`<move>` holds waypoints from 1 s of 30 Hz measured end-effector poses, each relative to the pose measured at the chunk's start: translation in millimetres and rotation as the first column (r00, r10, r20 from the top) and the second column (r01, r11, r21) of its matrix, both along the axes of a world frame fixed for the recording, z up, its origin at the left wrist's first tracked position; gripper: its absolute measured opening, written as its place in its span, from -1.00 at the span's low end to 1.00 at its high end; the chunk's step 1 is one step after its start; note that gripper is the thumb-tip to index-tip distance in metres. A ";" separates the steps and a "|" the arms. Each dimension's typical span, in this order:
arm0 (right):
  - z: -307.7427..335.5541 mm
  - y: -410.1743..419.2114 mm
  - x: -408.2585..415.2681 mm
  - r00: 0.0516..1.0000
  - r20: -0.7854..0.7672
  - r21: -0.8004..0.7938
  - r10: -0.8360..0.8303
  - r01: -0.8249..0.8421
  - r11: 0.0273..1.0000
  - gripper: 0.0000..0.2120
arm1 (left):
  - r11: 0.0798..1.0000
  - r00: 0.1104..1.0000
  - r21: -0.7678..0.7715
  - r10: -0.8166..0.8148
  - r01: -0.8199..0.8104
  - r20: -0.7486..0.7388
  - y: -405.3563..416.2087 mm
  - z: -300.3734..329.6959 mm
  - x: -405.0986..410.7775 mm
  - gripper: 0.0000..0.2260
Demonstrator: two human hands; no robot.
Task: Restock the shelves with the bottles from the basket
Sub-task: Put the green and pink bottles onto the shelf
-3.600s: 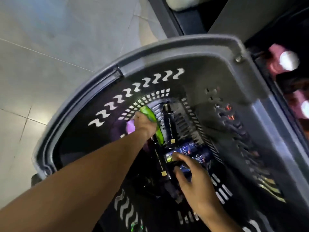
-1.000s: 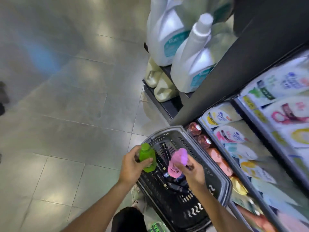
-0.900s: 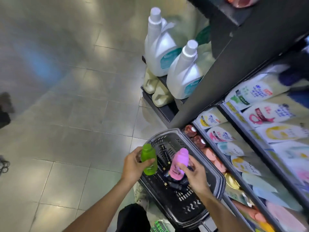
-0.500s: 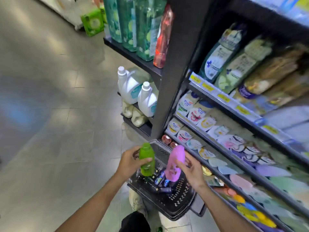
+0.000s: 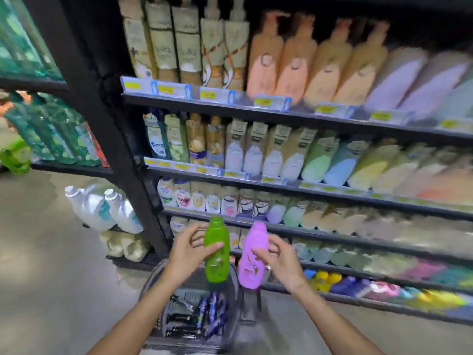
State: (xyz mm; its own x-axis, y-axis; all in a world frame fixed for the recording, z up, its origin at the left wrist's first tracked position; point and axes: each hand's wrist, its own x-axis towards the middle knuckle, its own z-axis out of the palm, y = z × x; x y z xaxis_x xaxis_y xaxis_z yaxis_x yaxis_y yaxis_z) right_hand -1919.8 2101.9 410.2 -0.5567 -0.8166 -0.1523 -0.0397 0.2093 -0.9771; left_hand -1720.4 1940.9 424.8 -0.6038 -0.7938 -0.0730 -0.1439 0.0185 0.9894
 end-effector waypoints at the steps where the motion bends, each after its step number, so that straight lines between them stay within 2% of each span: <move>1: 10.4 21.9 -10.7 1.000 -0.008 -0.014 -0.028 0.028 1.000 -0.78 | 0.999 0.999 -0.029 -0.043 0.043 -0.004 16.2 12.0 -16.9 -0.56; 8: 79.0 175.8 -78.7 0.958 -0.047 -0.133 -0.281 0.273 0.953 -0.76 | 0.957 0.957 -0.152 -0.265 0.247 -0.115 133.8 81.0 -124.9 -0.61; 15: 128.9 299.4 -125.3 0.852 -0.151 -0.242 -0.501 0.460 0.855 -0.68 | 0.862 0.859 -0.292 -0.476 0.414 -0.187 224.2 141.3 -219.7 -0.63; 19: 157.1 345.1 -155.4 0.785 -0.187 -0.296 -0.591 0.528 0.796 -0.65 | 0.809 0.790 -0.310 -0.573 0.500 -0.218 260.5 174.2 -275.1 -0.63; 25: 194.0 395.0 -208.3 0.687 -0.200 -0.376 -0.698 0.604 0.703 -0.71 | 0.741 0.700 -0.373 -0.662 0.558 -0.267 299.3 207.8 -358.2 -0.63; 30: 219.9 424.0 -267.4 0.623 -0.260 -0.405 -0.738 0.624 0.669 -0.74 | 0.684 0.632 -0.405 -0.724 0.607 -0.276 327.5 227.8 -439.7 -0.59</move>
